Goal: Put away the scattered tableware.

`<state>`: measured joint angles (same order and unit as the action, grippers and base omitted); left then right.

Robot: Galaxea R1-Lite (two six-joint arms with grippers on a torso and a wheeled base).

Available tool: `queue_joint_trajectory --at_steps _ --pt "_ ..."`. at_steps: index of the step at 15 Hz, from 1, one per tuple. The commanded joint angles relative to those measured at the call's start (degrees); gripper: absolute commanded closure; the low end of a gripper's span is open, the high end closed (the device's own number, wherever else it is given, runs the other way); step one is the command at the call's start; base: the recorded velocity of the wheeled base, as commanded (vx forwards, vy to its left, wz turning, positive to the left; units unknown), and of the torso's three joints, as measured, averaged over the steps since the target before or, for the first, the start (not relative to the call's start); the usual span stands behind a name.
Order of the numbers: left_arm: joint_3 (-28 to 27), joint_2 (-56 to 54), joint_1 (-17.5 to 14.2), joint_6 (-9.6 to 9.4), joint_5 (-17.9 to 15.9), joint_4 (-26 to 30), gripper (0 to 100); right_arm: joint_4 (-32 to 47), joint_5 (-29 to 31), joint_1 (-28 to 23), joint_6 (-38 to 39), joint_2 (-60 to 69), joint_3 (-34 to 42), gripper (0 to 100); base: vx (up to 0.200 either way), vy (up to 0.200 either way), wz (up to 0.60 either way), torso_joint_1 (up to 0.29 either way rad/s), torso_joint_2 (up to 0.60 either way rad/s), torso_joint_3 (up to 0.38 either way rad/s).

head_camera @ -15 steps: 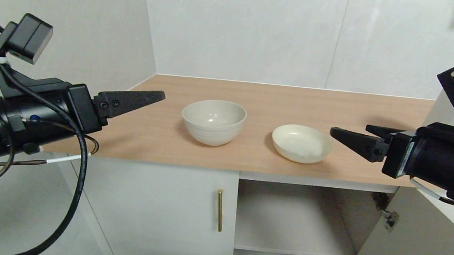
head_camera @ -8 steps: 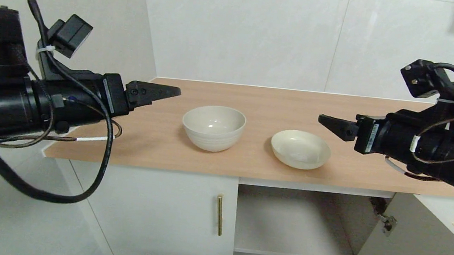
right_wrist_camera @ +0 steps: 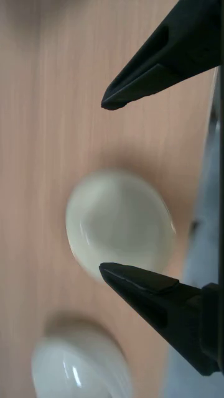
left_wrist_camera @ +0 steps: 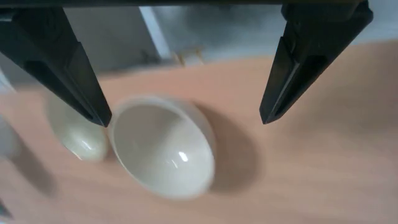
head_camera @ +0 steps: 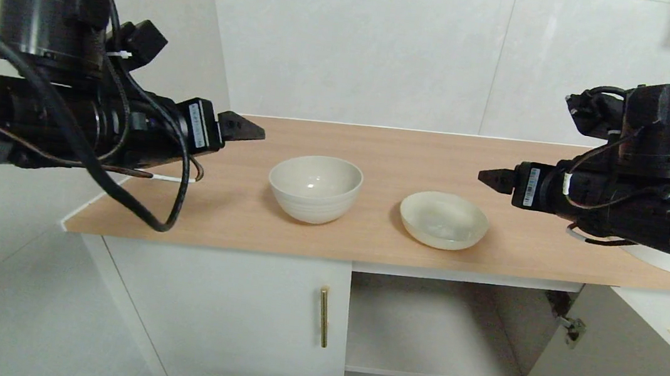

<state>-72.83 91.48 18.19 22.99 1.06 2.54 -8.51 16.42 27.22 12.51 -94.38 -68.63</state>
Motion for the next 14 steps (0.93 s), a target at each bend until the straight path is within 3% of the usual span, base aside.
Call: queue_joint_trajectory --at_steps 1,3,4,6,11,14 --pt "-0.1 6.3 3.3 0.21 8.7 -4.8 0 -0.2 0.7 0.1 0.0 -1.7 -0.7 0 0.000 0.000 0.00 0.000 0.00 0.000" --pt "-0.1 10.8 4.9 0.30 14.6 -10.4 0 -0.2 1.0 0.0 0.1 -2.0 -0.6 0 0.000 0.000 0.00 0.000 0.00 0.000" --pt "-0.1 12.1 5.5 0.56 14.8 -11.6 0 -0.2 1.0 0.0 0.1 -2.0 -0.6 0 0.000 0.000 0.00 0.000 0.00 0.000" --pt "-0.4 14.2 6.0 2.94 14.8 -14.8 0 -0.2 1.0 0.0 0.1 -2.1 -0.5 0 0.000 0.000 0.00 0.000 0.00 0.000" --pt "-0.1 15.3 6.1 2.94 14.2 -14.8 0 -0.2 1.1 0.0 0.1 -2.6 -0.5 0 0.000 0.000 0.00 0.000 0.00 0.000" --pt "-0.7 15.2 6.0 3.02 13.4 -10.4 0 -0.2 1.4 0.0 0.1 -2.6 -0.4 0 0.000 0.000 0.00 0.000 0.00 0.000"
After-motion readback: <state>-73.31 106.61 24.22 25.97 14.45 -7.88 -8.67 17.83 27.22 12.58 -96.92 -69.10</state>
